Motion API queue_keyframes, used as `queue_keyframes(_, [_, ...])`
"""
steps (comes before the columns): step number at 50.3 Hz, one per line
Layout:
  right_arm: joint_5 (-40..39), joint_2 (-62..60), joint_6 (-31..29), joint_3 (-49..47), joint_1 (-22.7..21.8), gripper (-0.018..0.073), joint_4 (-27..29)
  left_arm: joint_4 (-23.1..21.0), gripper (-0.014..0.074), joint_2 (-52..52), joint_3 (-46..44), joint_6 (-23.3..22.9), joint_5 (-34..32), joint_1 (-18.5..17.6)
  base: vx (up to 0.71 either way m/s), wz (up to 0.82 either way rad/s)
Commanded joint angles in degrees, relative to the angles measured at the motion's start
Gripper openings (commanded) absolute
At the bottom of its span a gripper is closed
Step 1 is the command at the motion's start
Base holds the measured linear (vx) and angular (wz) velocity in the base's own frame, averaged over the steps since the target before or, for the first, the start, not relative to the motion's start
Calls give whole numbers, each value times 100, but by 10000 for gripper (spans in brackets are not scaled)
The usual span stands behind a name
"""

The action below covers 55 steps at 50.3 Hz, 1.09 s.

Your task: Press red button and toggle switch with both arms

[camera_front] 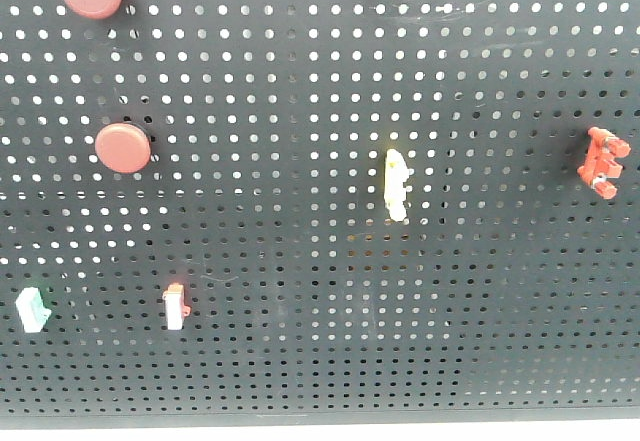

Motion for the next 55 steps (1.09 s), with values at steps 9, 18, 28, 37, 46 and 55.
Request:
queue_keyframes(9, [-406,-345,324,540,-36,-3,-11,-59,1,-37,162,-25,-448,-10,0,0])
queue_keyframes(18, [-406,-345,324,540,-36,-3,-11,-59,1,-37,162,-25,-448,-10,0,0])
queue_keyframes(28, [-406,-345,324,540,-36,-3,-11,-59,1,-37,162,-25,-448,-10,0,0])
queue_keyframes(37, [-406,-345,324,540,-36,-3,-11,-59,1,-37,162,-25,-448,-10,0,0])
queue_keyframes(46, [-406,-345,324,540,-36,-3,-11,-59,1,-37,162,-25,-448,-10,0,0])
queue_keyframes(55, [-406,-345,324,540,-36,-3,-11,-59,1,-37,162,-25,-448,-10,0,0])
